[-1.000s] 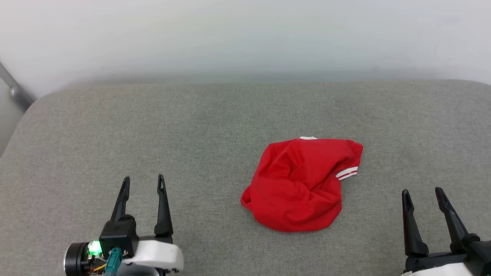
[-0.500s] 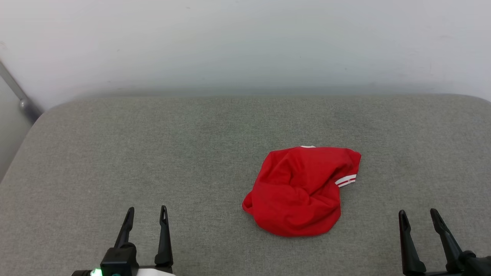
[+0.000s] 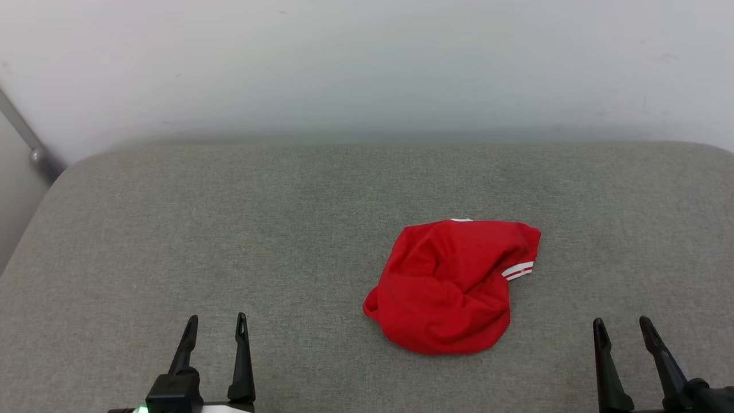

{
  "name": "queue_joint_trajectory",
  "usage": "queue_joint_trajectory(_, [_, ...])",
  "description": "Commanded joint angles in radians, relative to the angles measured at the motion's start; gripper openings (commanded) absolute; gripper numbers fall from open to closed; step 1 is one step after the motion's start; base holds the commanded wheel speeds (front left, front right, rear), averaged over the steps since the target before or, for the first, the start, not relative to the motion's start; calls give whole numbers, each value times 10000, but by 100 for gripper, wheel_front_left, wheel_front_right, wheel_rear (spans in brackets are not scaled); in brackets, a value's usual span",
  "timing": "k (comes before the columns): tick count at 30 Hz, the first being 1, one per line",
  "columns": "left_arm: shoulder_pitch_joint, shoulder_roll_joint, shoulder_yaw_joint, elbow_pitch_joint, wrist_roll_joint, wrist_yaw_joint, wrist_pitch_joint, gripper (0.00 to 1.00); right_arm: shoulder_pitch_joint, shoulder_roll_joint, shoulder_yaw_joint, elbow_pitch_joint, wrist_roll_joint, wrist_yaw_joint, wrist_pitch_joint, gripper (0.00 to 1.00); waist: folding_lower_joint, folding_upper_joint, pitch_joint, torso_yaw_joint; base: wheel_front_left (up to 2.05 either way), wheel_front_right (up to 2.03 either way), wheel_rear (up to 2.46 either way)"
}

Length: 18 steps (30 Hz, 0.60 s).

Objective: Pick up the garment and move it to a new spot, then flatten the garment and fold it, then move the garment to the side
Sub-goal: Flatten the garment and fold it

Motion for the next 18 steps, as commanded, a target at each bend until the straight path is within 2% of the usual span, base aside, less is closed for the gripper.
queue_joint_trajectory(1, [110, -35, 63, 13, 89, -64, -26, 100, 110, 21, 2, 32, 41, -7, -24, 100, 0, -1, -5, 1, 0, 0, 0])
queue_joint_trajectory(18, [114, -201, 319, 69, 232, -366, -26, 100, -36, 21, -28, -109, 78, -7, -24, 100, 0, -1, -16, 33, 0, 0, 0])
